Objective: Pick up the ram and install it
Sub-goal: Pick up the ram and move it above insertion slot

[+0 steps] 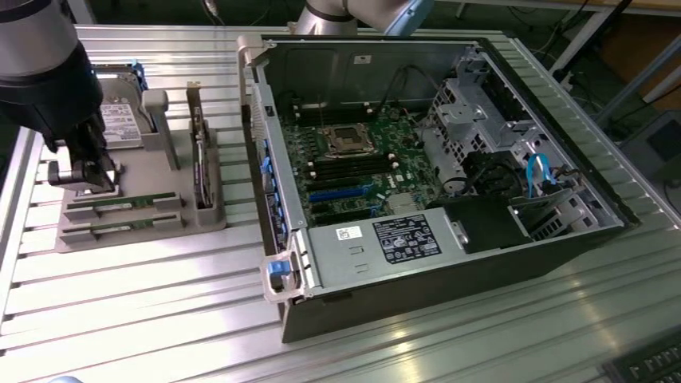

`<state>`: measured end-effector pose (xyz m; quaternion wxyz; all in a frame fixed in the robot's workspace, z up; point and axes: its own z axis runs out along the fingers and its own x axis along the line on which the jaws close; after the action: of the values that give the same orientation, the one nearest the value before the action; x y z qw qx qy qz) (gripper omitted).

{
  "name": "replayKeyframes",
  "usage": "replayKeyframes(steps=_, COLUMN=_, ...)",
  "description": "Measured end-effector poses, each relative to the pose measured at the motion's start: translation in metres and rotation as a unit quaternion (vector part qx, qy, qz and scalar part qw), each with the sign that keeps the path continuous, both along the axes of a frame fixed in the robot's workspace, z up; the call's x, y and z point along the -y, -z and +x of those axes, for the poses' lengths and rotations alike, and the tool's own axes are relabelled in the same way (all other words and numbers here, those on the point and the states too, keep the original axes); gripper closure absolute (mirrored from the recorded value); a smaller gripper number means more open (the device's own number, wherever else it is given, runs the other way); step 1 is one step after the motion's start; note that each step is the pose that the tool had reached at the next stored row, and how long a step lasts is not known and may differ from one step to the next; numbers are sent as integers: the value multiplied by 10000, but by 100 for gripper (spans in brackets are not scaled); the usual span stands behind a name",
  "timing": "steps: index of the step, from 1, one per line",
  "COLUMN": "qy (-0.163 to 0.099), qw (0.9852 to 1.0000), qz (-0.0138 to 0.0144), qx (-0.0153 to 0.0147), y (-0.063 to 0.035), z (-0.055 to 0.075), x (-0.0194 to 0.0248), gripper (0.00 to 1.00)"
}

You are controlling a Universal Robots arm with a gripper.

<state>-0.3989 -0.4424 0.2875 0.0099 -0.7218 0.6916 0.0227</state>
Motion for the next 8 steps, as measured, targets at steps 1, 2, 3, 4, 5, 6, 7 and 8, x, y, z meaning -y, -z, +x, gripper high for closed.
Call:
replayKeyframes(steps=1, qy=0, qw=10000, qz=0, qx=0, y=19, z=0, x=12, gripper=64)
replayKeyframes(steps=2, qy=0, qw=10000, qz=-1, qx=-1, y=27, z=-1, x=18, gripper=64)
replayKeyframes(steps=3, qy=0, qw=10000, qz=-1, qx=-2, y=27, z=-1, x=18, gripper=64)
replayKeyframes(steps=4, qy=0, qw=10000, qz=-1, qx=-2, y=27, z=0, x=18, gripper=64)
replayKeyframes(steps=5, qy=0, qw=10000, qz=-1, qx=-3, y=27, z=-1, x=18, gripper=64)
replayKeyframes(steps=6, qy=0, qw=10000, qz=-1, qx=-3, y=28, z=0, x=18, gripper=64)
replayKeyframes(steps=7, qy=0, qw=10000, qz=-1, qx=-3, y=28, z=0, x=18, gripper=64)
replayKeyframes(steps=8, qy=0, qw=10000, qz=-1, qx=-4, y=30, z=0, x=20, gripper=64)
